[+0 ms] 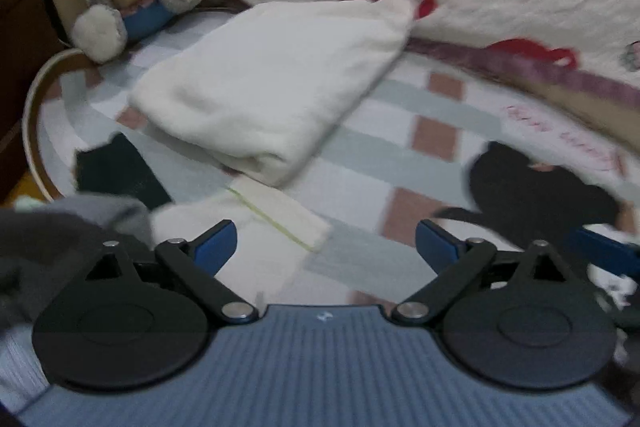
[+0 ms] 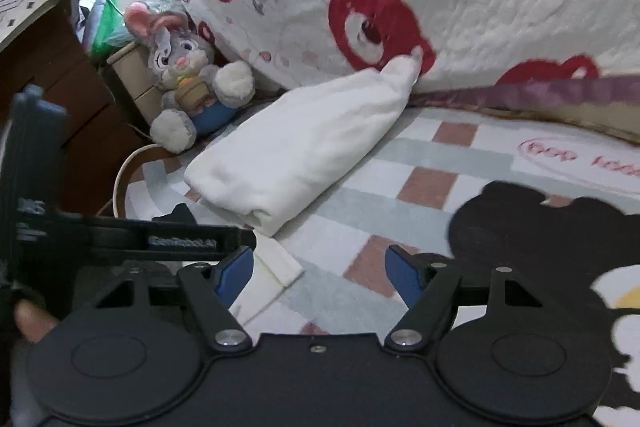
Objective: Fold clothes
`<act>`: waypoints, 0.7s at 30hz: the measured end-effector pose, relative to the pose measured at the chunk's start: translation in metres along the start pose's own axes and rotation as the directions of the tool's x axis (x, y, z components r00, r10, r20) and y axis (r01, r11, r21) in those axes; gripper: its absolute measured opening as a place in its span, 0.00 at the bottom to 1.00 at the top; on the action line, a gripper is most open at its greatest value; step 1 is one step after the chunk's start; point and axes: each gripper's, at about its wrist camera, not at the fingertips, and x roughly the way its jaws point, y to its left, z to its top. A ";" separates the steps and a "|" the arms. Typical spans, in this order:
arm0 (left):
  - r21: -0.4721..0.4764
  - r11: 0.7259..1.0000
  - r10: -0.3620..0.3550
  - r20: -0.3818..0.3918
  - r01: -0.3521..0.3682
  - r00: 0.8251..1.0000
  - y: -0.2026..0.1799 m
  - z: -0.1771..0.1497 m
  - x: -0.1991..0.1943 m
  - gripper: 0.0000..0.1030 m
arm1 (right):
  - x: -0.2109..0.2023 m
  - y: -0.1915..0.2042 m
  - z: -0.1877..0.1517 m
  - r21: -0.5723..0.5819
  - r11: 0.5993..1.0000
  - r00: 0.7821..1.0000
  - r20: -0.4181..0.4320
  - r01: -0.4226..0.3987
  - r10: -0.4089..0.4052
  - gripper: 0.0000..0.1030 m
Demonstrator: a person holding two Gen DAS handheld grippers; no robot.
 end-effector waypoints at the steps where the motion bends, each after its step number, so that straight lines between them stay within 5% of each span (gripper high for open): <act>1: -0.001 1.000 0.020 -0.002 -0.020 1.000 -0.001 -0.007 -0.007 0.95 | -0.008 0.000 -0.002 0.012 1.000 1.000 0.012 0.014 -0.014 0.75; 21: 0.005 0.988 0.150 0.127 -0.152 0.981 -0.013 -0.067 -0.090 0.99 | -0.095 0.039 -0.026 -0.135 0.986 0.992 0.089 0.101 -0.089 0.76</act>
